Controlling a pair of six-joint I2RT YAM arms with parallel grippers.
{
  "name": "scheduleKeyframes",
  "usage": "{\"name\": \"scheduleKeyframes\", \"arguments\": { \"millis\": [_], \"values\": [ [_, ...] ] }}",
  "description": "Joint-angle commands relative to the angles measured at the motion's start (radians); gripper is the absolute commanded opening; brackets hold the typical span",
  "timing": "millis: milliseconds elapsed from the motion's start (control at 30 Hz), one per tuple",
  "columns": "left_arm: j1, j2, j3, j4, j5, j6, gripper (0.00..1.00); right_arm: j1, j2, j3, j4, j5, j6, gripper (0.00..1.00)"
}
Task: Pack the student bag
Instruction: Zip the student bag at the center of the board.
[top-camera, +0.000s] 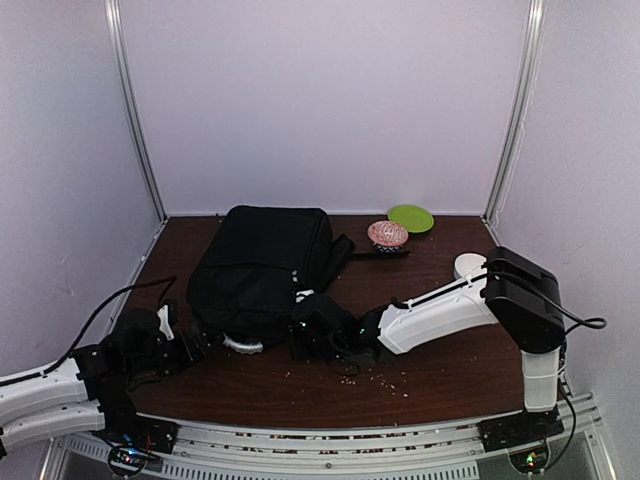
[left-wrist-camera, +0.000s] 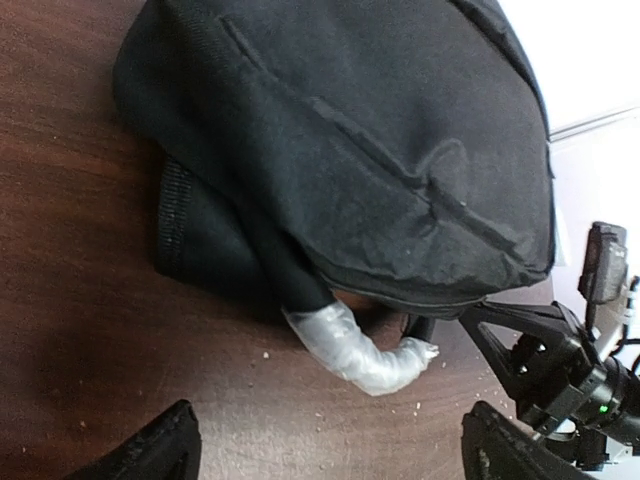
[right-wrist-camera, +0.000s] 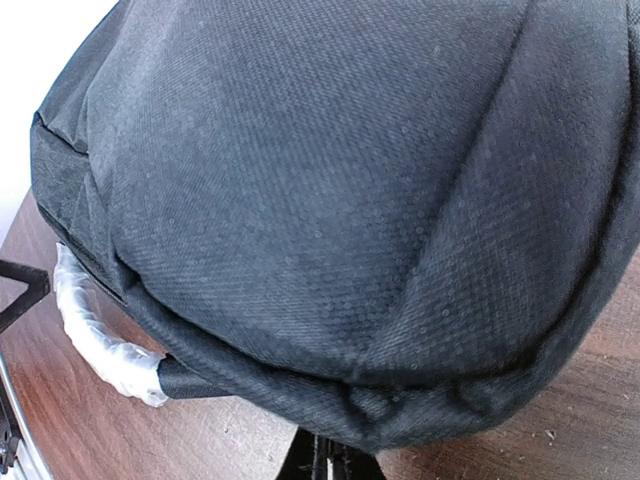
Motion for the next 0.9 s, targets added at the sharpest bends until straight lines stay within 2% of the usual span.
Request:
{"name": "scheduleKeyframes", "arguments": {
  "millis": [0,167,400,567,867],
  "values": [
    [-0.07,-0.08,0.029,-0.097,-0.07,-0.08,0.94,0.008,0.015,0.025,-0.032,0.017,-0.004,0.0],
    [-0.184,0.027,0.078,-0.038,-0.124,-0.099,0.94,0.008,0.016,0.034,-0.037,0.02,-0.005,0.0],
    [-0.267,0.291,0.111,0.222,-0.084,-0.166,0.88,0.007,0.011,0.036,-0.034,0.02,0.0,0.0],
    [-0.271,0.443,0.154,0.294,-0.084,-0.183,0.87,0.007,0.008,0.028,-0.027,0.017,0.001,0.0],
    [-0.224,0.532,0.193,0.314,-0.13,-0.165,0.84,0.007,-0.007,0.006,-0.021,0.002,-0.002,0.0]
  ]
}}
